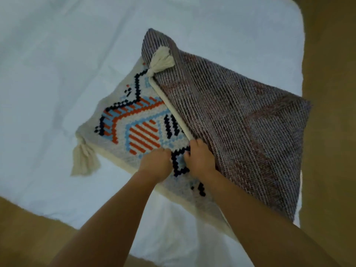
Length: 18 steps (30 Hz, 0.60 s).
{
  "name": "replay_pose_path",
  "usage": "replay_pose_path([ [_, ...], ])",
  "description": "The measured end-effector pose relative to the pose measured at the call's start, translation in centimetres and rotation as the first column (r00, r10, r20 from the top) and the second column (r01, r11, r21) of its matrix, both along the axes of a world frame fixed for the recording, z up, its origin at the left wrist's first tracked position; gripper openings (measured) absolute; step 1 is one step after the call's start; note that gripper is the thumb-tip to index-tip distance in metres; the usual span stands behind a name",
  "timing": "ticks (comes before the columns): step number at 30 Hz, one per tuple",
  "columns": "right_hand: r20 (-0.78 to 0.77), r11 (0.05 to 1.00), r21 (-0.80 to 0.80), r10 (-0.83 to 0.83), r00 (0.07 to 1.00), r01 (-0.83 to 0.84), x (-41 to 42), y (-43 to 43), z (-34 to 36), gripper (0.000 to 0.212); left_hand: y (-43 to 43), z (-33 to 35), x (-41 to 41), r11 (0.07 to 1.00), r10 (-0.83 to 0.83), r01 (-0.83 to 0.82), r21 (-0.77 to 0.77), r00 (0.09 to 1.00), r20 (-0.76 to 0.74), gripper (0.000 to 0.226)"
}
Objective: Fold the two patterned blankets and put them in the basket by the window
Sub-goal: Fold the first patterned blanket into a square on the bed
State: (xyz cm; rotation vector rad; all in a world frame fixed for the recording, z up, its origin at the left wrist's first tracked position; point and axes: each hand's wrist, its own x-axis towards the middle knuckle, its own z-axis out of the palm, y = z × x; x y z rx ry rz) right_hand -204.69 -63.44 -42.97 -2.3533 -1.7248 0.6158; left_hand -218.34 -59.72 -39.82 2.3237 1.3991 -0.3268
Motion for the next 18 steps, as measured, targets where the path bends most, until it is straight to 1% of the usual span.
replay_pose_path([
  [1,0.008,1.0,0.0,-0.012,1.0,0.012,-0.1,0.8,-0.1,0.025,1.2,0.1,0.1,1.0,-0.011,0.011,-0.012,1.0,-0.006,0.018],
  [4,0.044,1.0,-0.015,0.027,0.999,-0.026,-0.5,3.1,-0.8,0.029,4.2,0.0,-0.2,0.999,0.017,-0.017,-0.035,1.0,-0.002,0.016],
  [6,0.019,0.999,-0.035,0.018,1.0,-0.018,-0.6,5.0,-1.0,0.033,5.7,-0.2,-0.9,0.996,0.057,-0.057,-0.07,0.998,-0.006,0.017],
  [8,0.014,0.999,-0.041,0.004,1.0,-0.004,-1.1,6.9,-1.2,0.035,7.2,-0.6,-2.0,0.996,0.023,-0.026,-0.081,0.999,-0.04,0.023],
  [10,0.036,0.999,-0.035,-0.022,0.999,0.023,-1.6,8.6,-1.3,0.036,8.9,-1.2,-2.7,0.998,-0.027,0.024,-0.053,0.998,-0.065,0.029],
  [11,0.047,0.999,-0.024,-0.041,0.998,0.042,-1.9,9.5,-1.5,0.037,9.8,-1.4,-3.2,0.999,-0.024,0.022,-0.034,0.998,-0.063,0.033],
  [13,0.065,0.995,0.009,-0.095,0.993,0.095,-2.3,11.3,-1.8,0.035,11.7,-2.0,-4.3,1.0,0.011,-0.011,0.013,0.999,-0.044,0.039],
  [16,0.11,0.984,0.039,-0.178,0.978,0.175,-2.0,13.3,-2.2,0.022,14.3,-2.9,-7.1,0.994,0.056,-0.051,0.101,0.997,-0.052,0.048],
  [18,0.147,0.977,0.011,-0.212,0.966,0.212,-2.1,14.1,-2.1,0.018,16.0,-3.3,-9.8,0.981,0.18,-0.175,0.087,0.982,-0.05,0.061],
])
